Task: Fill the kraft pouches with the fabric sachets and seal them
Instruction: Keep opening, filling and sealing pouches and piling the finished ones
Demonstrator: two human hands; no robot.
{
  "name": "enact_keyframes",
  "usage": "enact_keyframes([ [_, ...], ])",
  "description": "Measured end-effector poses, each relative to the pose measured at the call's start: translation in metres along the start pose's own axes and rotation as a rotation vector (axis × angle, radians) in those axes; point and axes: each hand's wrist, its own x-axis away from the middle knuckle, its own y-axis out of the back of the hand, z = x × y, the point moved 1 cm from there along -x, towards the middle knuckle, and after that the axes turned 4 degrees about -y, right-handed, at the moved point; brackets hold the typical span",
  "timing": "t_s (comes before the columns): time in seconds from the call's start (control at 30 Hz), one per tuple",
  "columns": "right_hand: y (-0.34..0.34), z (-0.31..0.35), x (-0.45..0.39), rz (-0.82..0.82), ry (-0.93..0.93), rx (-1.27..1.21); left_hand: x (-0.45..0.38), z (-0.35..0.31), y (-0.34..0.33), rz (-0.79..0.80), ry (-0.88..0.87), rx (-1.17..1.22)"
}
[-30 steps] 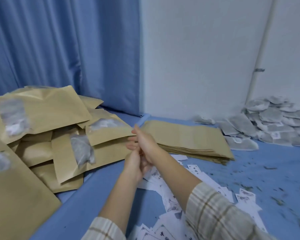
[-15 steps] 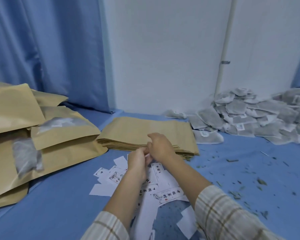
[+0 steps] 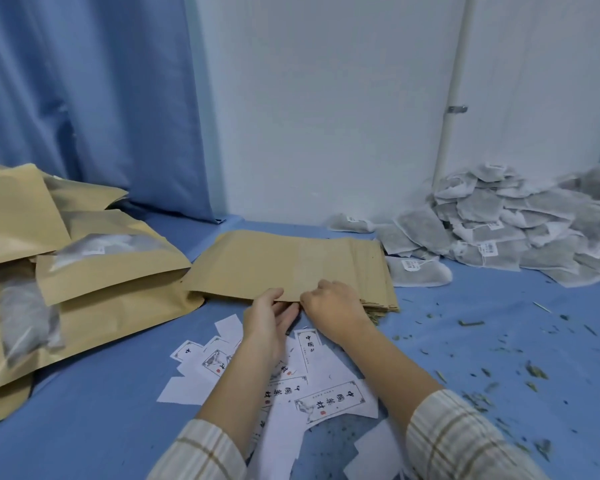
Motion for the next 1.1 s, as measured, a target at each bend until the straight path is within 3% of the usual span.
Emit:
enact_keyframes([
  [0.17, 0.022, -0.011, 0.022, -0.331, 0.117, -0.089, 0.004, -0.016, 0.007, 0.029, -0.029, 0.086],
  [0.27, 0.034, -0.016, 0.036, -0.430, 0.165, -0.168, 0.011, -0.027, 0.013, 0.098, -0.081, 0.233],
  [0.4, 0.053, -0.011, 0.045, -0.406, 0.172, -0.164, 0.030, -0.041, 0.013, 0.119, -0.273, 0.232],
  [0.47, 0.068, -0.006, 0.045, -0.290, 0.089, -0.222, 0.042, -0.047, 0.010, 0.118, -0.365, 0.134],
  [0.57, 0.097, 0.005, 0.045, 0.095, -0.164, -0.568, 0.062, -0.055, 0.009, 0.155, -0.525, -0.066],
  [0.7, 0.144, 0.017, 0.045, -0.045, -0.565, -1.381, 0.092, -0.057, 0.009, 0.129, -0.904, -0.601],
  [0.8, 0.174, 0.014, 0.043, -0.133, -0.706, -1.980, 0.123, -0.055, 0.010, 0.214, -1.235, -0.850],
  [0.87, 0.184, 0.005, 0.053, -0.198, -0.716, -2.100, 0.140, -0.051, 0.015, 0.233, -1.395, -1.065],
  [0.97, 0.177, 0.001, 0.076, -0.212, -0.777, -2.004, 0.153, -0.037, 0.025, 0.230, -1.501, -1.368],
  [1.1, 0.154, 0.010, 0.108, -0.090, -1.064, -1.916, 0.147, -0.012, 0.053, 0.287, -1.254, -1.828],
])
